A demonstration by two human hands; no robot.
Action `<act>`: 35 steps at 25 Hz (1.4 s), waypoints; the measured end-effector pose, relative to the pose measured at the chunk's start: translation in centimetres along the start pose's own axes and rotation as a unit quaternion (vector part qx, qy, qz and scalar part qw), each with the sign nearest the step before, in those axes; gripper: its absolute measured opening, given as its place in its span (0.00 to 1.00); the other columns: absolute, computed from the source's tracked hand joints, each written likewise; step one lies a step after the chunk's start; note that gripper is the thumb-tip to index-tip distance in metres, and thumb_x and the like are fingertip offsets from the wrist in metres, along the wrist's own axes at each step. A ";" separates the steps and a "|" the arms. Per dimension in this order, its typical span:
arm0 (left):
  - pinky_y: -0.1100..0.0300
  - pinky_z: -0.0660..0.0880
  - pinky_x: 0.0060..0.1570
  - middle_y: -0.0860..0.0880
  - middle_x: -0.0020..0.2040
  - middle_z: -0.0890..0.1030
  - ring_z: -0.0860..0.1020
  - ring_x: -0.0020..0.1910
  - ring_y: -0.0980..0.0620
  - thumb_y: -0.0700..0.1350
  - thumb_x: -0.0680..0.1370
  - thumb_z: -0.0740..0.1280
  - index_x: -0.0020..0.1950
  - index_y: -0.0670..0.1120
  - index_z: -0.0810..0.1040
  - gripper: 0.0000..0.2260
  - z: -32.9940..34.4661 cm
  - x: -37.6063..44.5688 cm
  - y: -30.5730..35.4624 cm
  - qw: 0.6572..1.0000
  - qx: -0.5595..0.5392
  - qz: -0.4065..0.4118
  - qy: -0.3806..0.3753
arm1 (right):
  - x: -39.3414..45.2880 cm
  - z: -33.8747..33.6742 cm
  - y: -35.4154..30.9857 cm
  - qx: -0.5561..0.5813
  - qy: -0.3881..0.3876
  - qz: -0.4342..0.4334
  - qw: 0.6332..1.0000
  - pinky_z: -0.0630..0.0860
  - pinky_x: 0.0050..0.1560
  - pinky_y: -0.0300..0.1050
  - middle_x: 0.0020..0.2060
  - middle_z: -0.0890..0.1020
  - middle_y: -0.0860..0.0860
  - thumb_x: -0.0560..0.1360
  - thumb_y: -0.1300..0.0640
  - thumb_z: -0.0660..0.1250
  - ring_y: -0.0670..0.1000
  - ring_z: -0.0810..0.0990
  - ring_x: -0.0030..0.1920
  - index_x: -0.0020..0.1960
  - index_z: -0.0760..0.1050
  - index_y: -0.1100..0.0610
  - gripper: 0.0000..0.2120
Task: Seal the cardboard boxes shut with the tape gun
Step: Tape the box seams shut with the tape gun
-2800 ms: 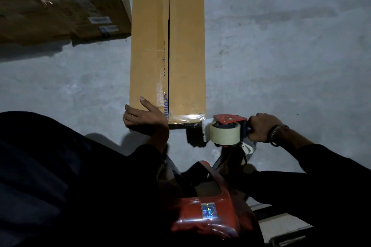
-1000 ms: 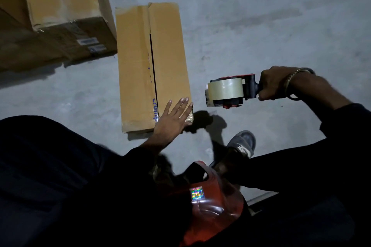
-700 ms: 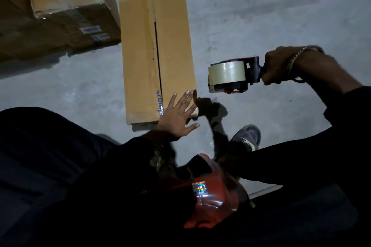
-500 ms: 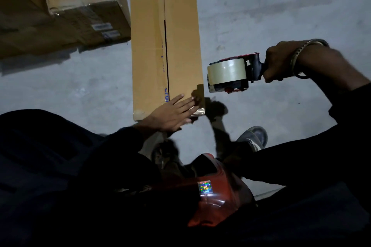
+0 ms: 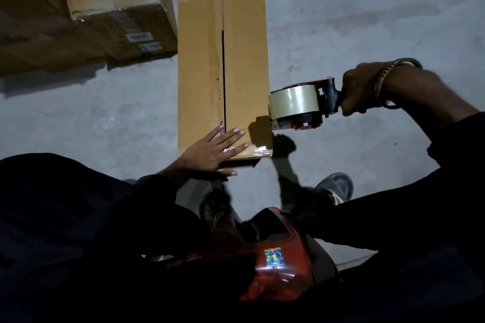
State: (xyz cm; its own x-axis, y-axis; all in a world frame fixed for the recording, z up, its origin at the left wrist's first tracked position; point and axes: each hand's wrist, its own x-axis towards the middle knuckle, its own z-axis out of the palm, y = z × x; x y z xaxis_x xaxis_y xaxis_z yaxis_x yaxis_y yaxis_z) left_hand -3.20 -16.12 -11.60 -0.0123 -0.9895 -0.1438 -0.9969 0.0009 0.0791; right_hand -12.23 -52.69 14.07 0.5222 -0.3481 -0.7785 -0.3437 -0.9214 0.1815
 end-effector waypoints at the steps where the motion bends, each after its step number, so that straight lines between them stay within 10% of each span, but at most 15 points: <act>1: 0.37 0.48 0.81 0.41 0.85 0.46 0.45 0.85 0.44 0.71 0.83 0.49 0.86 0.50 0.47 0.39 -0.4 -0.1 0.2 0.999 -0.019 -0.045 -0.009 | 0.0 0.0 0.0 0.008 -0.009 0.011 1.000 0.79 0.37 0.44 0.20 0.79 0.49 0.68 0.51 0.74 0.53 0.82 0.28 0.26 0.81 0.57 0.15; 4: 0.35 0.43 0.80 0.41 0.85 0.45 0.44 0.85 0.43 0.73 0.81 0.52 0.86 0.50 0.48 0.41 -1.7 -0.4 0.0 0.918 -0.116 -0.373 0.066 | 0.0 -0.8 0.3 0.053 -0.001 0.042 0.998 0.79 0.36 0.44 0.20 0.79 0.51 0.69 0.51 0.75 0.54 0.79 0.25 0.26 0.81 0.58 0.16; 7: 0.40 0.49 0.80 0.37 0.84 0.48 0.50 0.84 0.39 0.78 0.74 0.59 0.85 0.49 0.42 0.52 -2.0 -1.5 -1.3 0.653 -0.361 -0.659 0.091 | 0.0 -0.5 -0.3 0.168 0.033 0.064 0.983 0.79 0.33 0.43 0.22 0.81 0.53 0.70 0.52 0.76 0.54 0.80 0.25 0.31 0.83 0.60 0.14; 9: 0.39 0.63 0.76 0.35 0.81 0.60 0.63 0.79 0.36 0.77 0.73 0.64 0.85 0.45 0.46 0.55 -1.8 -1.6 -1.5 0.549 -0.485 -0.674 0.099 | 0.4 1.1 -1.9 0.345 0.058 0.076 0.934 0.78 0.30 0.42 0.25 0.82 0.53 0.72 0.55 0.76 0.54 0.81 0.26 0.38 0.83 0.63 0.11; 13: 0.33 0.63 0.73 0.36 0.77 0.66 0.66 0.76 0.34 0.71 0.77 0.63 0.82 0.42 0.54 0.45 -3.0 0.1 1.4 0.526 -0.422 -0.730 0.108 | 1.3 3.5 -5.8 0.643 0.098 0.064 0.757 0.78 0.33 0.42 0.37 0.83 0.57 0.77 0.56 0.73 0.54 0.81 0.33 0.47 0.79 0.64 0.10; 17: 0.33 0.64 0.72 0.37 0.77 0.61 0.65 0.75 0.34 0.77 0.66 0.69 0.78 0.49 0.49 0.54 0.1 0.5 3.5 0.283 -0.511 -0.800 0.134 | 2.8 4.1 -8.7 0.781 0.056 0.007 0.622 0.77 0.48 0.49 0.48 0.83 0.55 0.78 0.51 0.72 0.54 0.82 0.50 0.58 0.80 0.60 0.14; 19: 0.36 0.77 0.59 0.40 0.72 0.70 0.75 0.66 0.36 0.72 0.62 0.72 0.68 0.53 0.59 0.44 1.7 -0.3 2.9 0.224 -0.590 -0.751 0.191 | 4.3 5.5 -10.3 0.827 0.042 0.003 0.561 0.79 0.51 0.52 0.52 0.82 0.56 0.77 0.49 0.74 0.56 0.81 0.50 0.64 0.79 0.58 0.20; 24: 0.44 0.82 0.54 0.41 0.62 0.81 0.81 0.58 0.38 0.56 0.73 0.76 0.68 0.47 0.71 0.29 1.9 -1.0 1.9 0.311 -0.610 -0.681 0.260 | 8.8 11.4 -15.2 0.914 -0.006 -0.022 0.405 0.78 0.65 0.53 0.58 0.83 0.56 0.76 0.58 0.75 0.53 0.83 0.49 0.61 0.82 0.59 0.15; 29: 0.41 0.75 0.65 0.41 0.63 0.78 0.77 0.60 0.36 0.63 0.72 0.72 0.69 0.61 0.69 0.28 1.2 -1.9 1.3 0.385 -0.546 -0.717 0.199 | 8.0 15.0 -17.8 0.933 0.022 -0.035 0.358 0.75 0.68 0.52 0.61 0.84 0.52 0.77 0.63 0.71 0.52 0.82 0.61 0.65 0.81 0.59 0.17; 35: 0.53 0.74 0.64 0.35 0.64 0.78 0.79 0.62 0.37 0.52 0.73 0.71 0.75 0.49 0.73 0.30 -1.0 -3.8 -9.8 0.631 -0.456 -0.605 0.167 | 3.3 19.0 -26.2 0.946 -0.042 -0.038 0.319 0.76 0.67 0.54 0.63 0.83 0.55 0.52 0.52 0.89 0.55 0.81 0.63 0.67 0.79 0.60 0.46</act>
State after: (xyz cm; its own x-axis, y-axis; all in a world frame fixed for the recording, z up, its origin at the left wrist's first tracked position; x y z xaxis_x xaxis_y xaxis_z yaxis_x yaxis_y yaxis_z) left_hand 6.73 -12.49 -10.87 0.8841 -0.1614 -0.4385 0.2004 -0.7168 0.6679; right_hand -16.33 -26.46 -4.64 0.5904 -0.2587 -0.7646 -0.2295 0.8544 -0.4663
